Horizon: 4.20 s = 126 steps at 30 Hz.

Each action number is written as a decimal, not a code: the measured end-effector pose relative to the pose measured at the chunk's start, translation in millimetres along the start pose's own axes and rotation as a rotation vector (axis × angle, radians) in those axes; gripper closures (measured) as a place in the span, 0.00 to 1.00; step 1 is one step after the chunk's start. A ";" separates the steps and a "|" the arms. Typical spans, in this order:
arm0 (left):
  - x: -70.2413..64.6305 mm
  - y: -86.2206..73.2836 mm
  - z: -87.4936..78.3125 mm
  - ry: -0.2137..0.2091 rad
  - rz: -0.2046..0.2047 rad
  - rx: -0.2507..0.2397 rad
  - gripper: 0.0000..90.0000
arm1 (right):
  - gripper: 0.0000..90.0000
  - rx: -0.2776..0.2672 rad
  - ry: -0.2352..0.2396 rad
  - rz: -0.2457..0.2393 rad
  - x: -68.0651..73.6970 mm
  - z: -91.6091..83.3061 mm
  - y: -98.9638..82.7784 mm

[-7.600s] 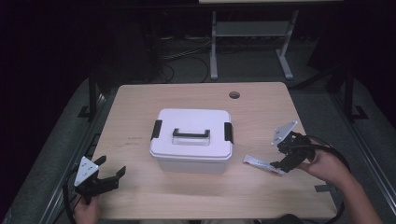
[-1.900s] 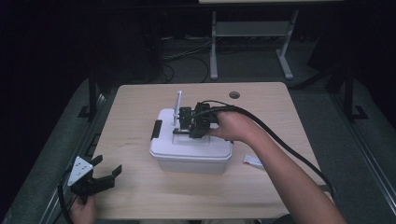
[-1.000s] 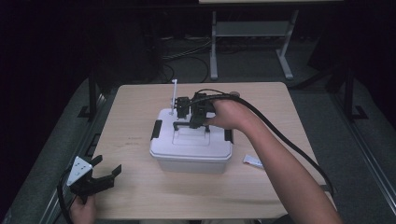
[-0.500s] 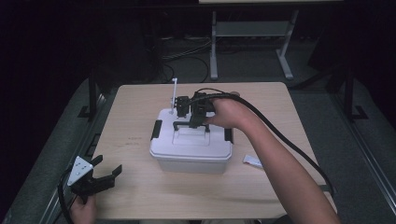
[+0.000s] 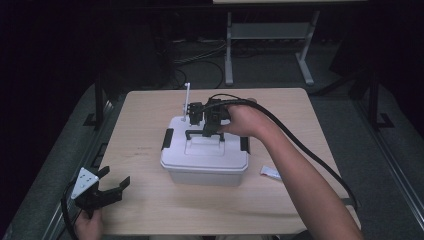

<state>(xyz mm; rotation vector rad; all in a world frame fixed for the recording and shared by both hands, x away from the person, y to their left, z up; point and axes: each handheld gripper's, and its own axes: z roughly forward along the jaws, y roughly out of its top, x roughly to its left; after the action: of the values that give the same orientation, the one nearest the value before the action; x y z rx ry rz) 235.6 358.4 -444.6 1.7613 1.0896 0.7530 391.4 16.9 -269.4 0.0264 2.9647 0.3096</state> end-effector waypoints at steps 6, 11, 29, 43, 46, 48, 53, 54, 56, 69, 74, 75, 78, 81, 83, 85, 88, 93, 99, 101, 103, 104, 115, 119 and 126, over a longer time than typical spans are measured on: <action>0.1 0.0 -0.1 0.000 -0.002 -0.001 0.17 | 0.93 0.000 0.001 0.001 -0.2 -0.2 0.0; 0.3 -0.1 -0.6 0.001 -0.002 -0.002 0.17 | 0.93 -0.001 0.002 0.002 -0.4 -0.3 -0.1; 0.3 -0.1 -0.7 0.001 -0.003 -0.001 0.17 | 0.93 -0.006 0.002 0.002 -0.8 -1.1 -0.1; 0.5 -0.3 -0.6 0.000 -0.002 0.000 0.17 | 0.93 -0.012 0.003 0.001 -0.7 -2.4 -0.2; 0.9 -0.4 -0.3 -0.001 -0.001 0.000 0.17 | 0.93 -0.017 0.004 0.001 -0.9 -3.3 -0.4; 1.0 -0.5 -0.3 -0.001 -0.001 0.000 0.17 | 0.93 -0.019 0.005 0.001 -0.9 -3.9 -0.4; 1.1 -0.6 0.0 -0.001 -0.003 0.000 0.17 | 0.93 -0.018 0.003 0.001 -0.4 -5.1 0.1; 1.0 -0.6 0.1 -0.002 -0.003 0.000 0.17 | 0.93 -0.019 0.003 -0.002 -0.5 -5.1 0.6; 0.8 -0.6 0.5 -0.003 -0.003 -0.001 0.17 | 0.93 -0.019 0.001 -0.002 -0.2 -6.5 1.9; 0.8 -0.6 0.9 -0.004 -0.006 -0.002 0.17 | 0.93 -0.026 -0.003 -0.002 -1.1 -11.0 1.9; 0.6 -0.7 1.1 -0.003 -0.005 -0.001 0.17 | 0.94 -0.032 -0.008 0.000 -1.7 -14.4 0.9; 0.6 -0.6 1.1 -0.003 -0.005 -0.001 0.17 | 0.94 -0.035 -0.009 0.001 -2.1 -16.0 0.5; 0.5 -0.7 1.1 -0.003 -0.006 -0.002 0.17 | 0.94 -0.040 -0.008 0.005 -2.5 -18.0 -0.1; 0.6 -0.7 1.2 -0.004 -0.004 0.001 0.17 | 0.94 -0.045 -0.008 0.005 -2.5 -19.0 -0.4; 0.4 -0.7 1.2 -0.003 -0.003 0.003 0.17 | 0.94 -0.047 -0.005 0.009 -2.6 -19.9 -0.8; 0.4 -0.6 1.3 -0.004 -0.003 0.003 0.17 | 0.94 -0.046 -0.005 0.007 -2.5 -20.5 -1.2; 0.6 -0.7 1.1 -0.003 0.000 0.006 0.17 | 0.94 -0.048 -0.008 0.005 -2.6 -22.2 -2.1; 1.1 -0.8 1.2 -0.004 -0.003 0.004 0.17 | 0.94 -0.051 -0.011 0.010 -2.7 -25.6 -4.1; 0.5 -0.9 1.1 -0.004 -0.006 0.004 0.17 | 0.94 -0.049 -0.020 0.017 -2.6 -32.2 -8.6; 0.2 -0.8 1.1 -0.003 -0.006 0.005 0.17 | 0.94 -0.046 -0.024 0.018 -2.4 -34.4 -10.2; 0.2 -0.9 1.3 -0.003 -0.006 0.005 0.17 | 0.94 -0.050 -0.026 0.021 -2.3 -37.2 -13.3; 0.1 -0.9 1.3 -0.003 -0.006 0.006 0.17 | 0.94 -0.050 -0.026 0.021 -2.3 -37.2 -13.3; 0.3 -1.1 1.4 -0.002 -0.003 0.007 0.17 | 0.94 -0.048 -0.038 0.034 -2.7 -45.5 -26.1; 0.2 -1.1 1.6 -0.003 -0.002 0.007 0.17 | 0.94 -0.045 -0.040 0.046 -2.4 -48.2 -30.0; 0.3 -1.2 1.8 -0.003 -0.002 0.007 0.17 | 0.94 -0.050 -0.045 0.049 -3.0 -51.1 -36.5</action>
<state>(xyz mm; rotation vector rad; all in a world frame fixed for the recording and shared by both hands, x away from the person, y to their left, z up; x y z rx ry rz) 236.8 358.2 -446.5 1.7665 1.0931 0.7465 386.1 -29.4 -227.2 0.0986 2.9143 0.3835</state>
